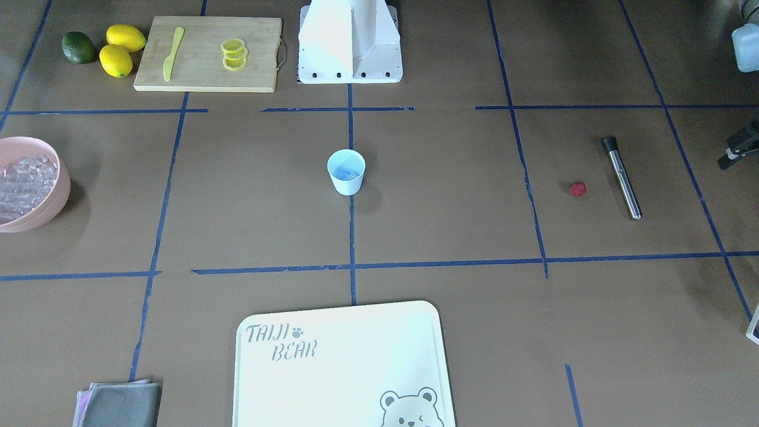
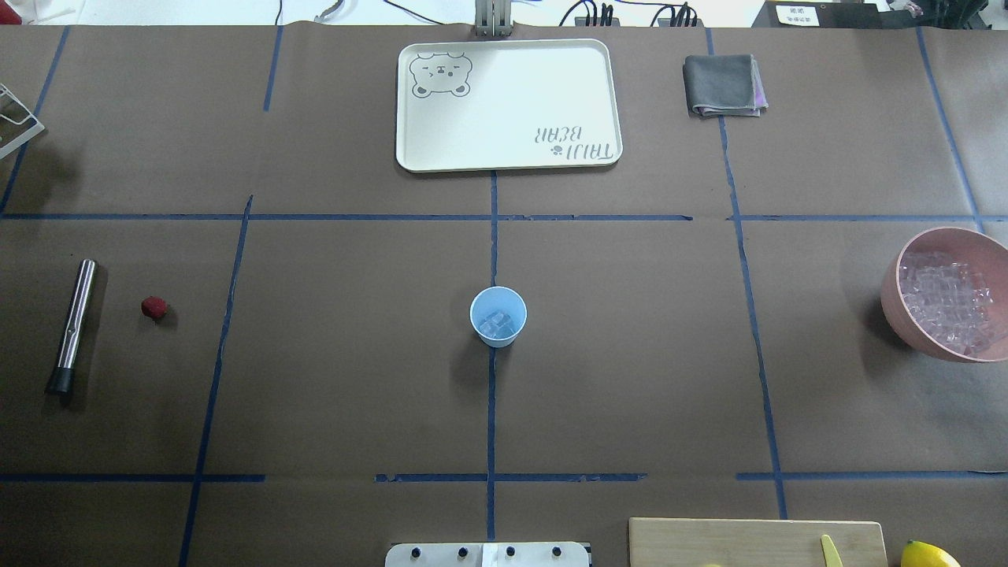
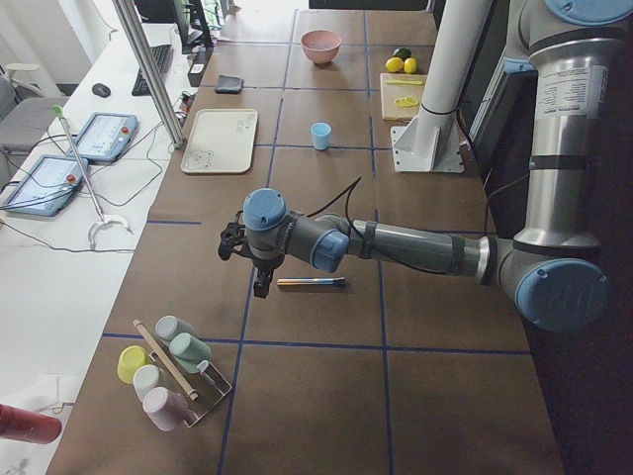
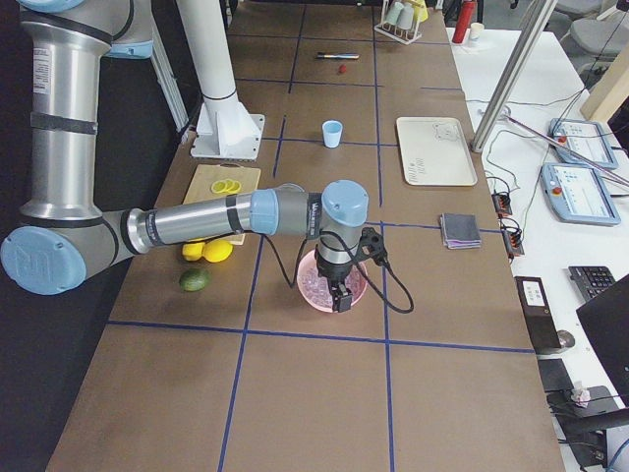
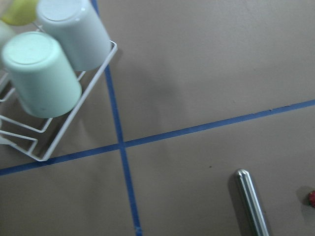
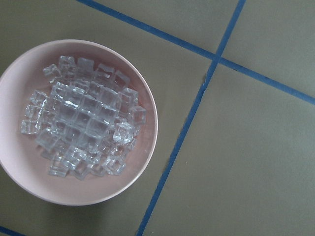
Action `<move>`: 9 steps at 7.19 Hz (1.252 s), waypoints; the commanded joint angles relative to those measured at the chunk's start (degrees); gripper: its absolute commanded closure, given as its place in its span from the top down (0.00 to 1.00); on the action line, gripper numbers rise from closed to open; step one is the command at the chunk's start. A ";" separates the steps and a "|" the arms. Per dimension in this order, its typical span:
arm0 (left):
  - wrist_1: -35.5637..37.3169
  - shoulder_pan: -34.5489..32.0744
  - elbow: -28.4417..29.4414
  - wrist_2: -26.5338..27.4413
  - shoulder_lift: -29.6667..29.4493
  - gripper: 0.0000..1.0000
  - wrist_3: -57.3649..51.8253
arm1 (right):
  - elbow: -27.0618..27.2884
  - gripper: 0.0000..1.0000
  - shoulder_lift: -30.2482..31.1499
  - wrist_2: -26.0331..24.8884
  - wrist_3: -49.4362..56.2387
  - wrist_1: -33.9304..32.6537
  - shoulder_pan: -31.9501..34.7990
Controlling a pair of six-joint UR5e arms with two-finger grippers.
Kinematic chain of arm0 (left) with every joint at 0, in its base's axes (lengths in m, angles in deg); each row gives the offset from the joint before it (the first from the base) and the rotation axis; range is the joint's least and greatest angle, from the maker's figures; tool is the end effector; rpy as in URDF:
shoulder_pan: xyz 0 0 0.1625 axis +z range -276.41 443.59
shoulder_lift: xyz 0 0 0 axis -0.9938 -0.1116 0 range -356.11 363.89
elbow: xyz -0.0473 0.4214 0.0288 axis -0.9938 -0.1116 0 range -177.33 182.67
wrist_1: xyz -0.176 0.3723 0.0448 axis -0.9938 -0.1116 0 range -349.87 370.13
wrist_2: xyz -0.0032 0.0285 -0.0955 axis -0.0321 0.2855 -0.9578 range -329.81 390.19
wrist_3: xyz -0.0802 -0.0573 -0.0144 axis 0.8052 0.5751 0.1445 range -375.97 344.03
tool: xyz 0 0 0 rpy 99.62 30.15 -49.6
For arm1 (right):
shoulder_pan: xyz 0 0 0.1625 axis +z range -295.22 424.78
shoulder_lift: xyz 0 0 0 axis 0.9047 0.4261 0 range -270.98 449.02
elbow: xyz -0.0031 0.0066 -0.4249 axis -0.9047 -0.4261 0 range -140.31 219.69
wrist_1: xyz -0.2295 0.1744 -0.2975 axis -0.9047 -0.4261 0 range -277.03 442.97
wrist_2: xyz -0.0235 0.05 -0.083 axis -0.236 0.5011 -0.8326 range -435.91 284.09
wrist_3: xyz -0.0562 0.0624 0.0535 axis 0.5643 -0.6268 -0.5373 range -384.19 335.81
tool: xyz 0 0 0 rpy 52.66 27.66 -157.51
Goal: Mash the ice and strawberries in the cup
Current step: 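Move the left gripper down toward the red strawberry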
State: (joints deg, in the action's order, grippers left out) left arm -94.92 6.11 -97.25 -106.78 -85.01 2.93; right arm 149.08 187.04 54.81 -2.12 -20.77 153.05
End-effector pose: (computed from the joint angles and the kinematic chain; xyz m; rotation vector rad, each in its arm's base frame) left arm 0.0489 -0.4993 0.5491 0.1596 0.8829 0.0669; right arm 0.0556 -0.4235 0.5855 0.0872 -0.7110 -0.3831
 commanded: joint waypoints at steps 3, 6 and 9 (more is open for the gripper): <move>-5.91 20.39 -6.17 11.50 -0.04 1.00 29.73 | -0.06 0.99 1.30 0.59 -0.02 0.03 0.77; -8.24 25.36 -1.00 15.41 -3.36 1.00 33.14 | -0.06 0.99 1.30 0.59 -0.02 0.03 0.77; -8.24 28.25 2.97 15.33 -5.67 1.00 33.49 | -0.06 0.99 1.30 0.50 -0.02 0.03 0.77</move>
State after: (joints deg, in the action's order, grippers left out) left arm -103.14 33.21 -95.45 -91.42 -90.12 36.17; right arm 149.02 188.33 55.32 -2.13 -20.74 153.81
